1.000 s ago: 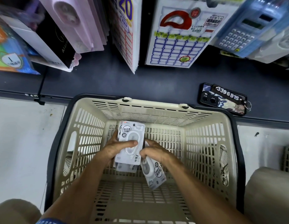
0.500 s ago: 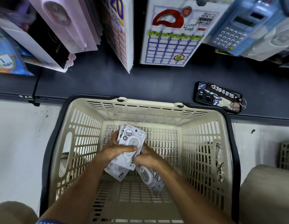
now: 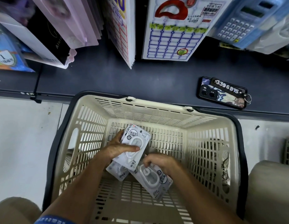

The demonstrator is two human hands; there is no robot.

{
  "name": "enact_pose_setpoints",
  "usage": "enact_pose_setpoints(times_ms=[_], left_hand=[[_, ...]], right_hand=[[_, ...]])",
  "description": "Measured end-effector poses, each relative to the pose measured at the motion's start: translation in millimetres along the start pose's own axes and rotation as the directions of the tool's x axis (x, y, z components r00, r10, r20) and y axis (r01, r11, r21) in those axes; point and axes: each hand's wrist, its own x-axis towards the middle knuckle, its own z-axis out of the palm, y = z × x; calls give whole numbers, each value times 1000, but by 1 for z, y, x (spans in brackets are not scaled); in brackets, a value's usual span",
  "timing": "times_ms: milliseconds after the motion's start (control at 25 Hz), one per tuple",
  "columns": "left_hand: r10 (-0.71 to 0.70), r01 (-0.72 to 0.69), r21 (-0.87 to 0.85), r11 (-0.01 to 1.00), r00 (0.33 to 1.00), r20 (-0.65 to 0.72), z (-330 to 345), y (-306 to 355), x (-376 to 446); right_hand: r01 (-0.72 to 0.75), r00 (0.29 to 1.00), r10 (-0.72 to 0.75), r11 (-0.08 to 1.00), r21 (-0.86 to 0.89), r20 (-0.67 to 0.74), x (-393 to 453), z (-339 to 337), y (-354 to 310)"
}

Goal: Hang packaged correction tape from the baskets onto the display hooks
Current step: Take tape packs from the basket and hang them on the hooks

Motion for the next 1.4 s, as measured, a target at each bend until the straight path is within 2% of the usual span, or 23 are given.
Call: enact_pose_setpoints(times_ms=[120, 240, 400, 520, 600, 720, 760, 840, 920, 1000, 1080, 1120, 1160, 1200, 1320, 1400], left_hand=[[-3, 3, -20, 1000, 1000, 27, -3, 2, -1], [-10, 12, -76, 997, 1000, 28, -10, 1, -8], [-9, 32, -378, 925, 998, 62, -19, 4, -20], [18, 43, -463, 885, 992, 128, -10, 17, -37], [67, -17, -519, 855, 995, 78, 4, 26, -54], [127, -93, -614, 784, 992, 12, 24, 34, -83], [136, -113, -633, 766, 991, -12, 31, 37, -93], [173, -154, -653, 742, 984, -36, 47, 45, -121], [235, -202, -667, 717, 971, -41, 68, 61, -151], [305, -258, -668, 698, 951, -49, 90, 87, -184], [381, -297, -691, 659, 924, -34, 104, 118, -214], [424, -316, -712, 627, 905, -28, 108, 133, -231], [463, -334, -728, 599, 886, -26, 109, 146, -246], [495, -357, -733, 579, 868, -31, 108, 156, -261], [587, -432, -753, 496, 806, -75, 103, 181, -302], [635, -481, -710, 515, 770, -61, 105, 195, -323]], right_hand=[[-5, 1000, 4, 998, 62, 24, -2, -5, 7], [91, 996, -92, 994, 61, 22, -8, -1, -5], [217, 974, -224, 964, 151, 28, -19, -10, -24], [256, 965, -258, 966, 30, 49, -48, -26, -46], [301, 953, -297, 951, -73, 63, -82, -38, -60], [356, 931, -365, 908, -222, 1, -145, -61, -68], [389, 915, -403, 897, -210, -27, -167, -71, -68], [511, 855, -512, 859, -37, -81, -219, -88, -65], [670, 739, -636, 727, 150, -221, -269, -98, -64], [804, 594, -689, 506, 311, -414, -311, -100, -67], [847, 501, -680, 259, 463, -535, -341, -98, -71], [856, 464, -671, 173, 487, -578, -355, -95, -71], [868, 437, -671, 141, 476, -598, -368, -93, -70], [884, 422, -677, 162, 438, -602, -381, -92, -67], [917, 389, -718, 363, 166, -577, -419, -92, -45], [891, 396, -744, 453, 28, -539, -439, -97, -25]])
